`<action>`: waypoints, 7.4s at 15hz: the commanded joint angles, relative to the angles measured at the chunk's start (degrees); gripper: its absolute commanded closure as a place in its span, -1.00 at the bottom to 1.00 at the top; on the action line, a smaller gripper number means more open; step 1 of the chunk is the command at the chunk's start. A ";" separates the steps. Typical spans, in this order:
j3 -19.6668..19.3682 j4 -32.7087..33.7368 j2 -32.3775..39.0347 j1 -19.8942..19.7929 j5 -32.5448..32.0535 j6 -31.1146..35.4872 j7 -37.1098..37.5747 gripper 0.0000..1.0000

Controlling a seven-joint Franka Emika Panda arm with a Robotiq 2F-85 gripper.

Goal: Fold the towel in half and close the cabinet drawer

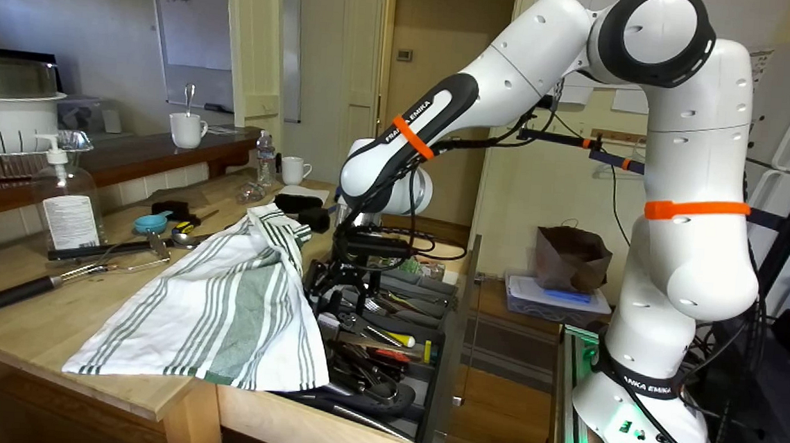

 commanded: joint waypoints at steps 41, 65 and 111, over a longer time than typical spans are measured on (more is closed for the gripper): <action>-3.11 -0.08 10.75 10.73 -14.13 24.58 7.81 -0.28; 1.88 9.82 -1.47 1.92 -5.24 5.99 -7.34 0.92; 0.90 29.99 0.30 4.47 -13.85 -34.67 2.04 -1.00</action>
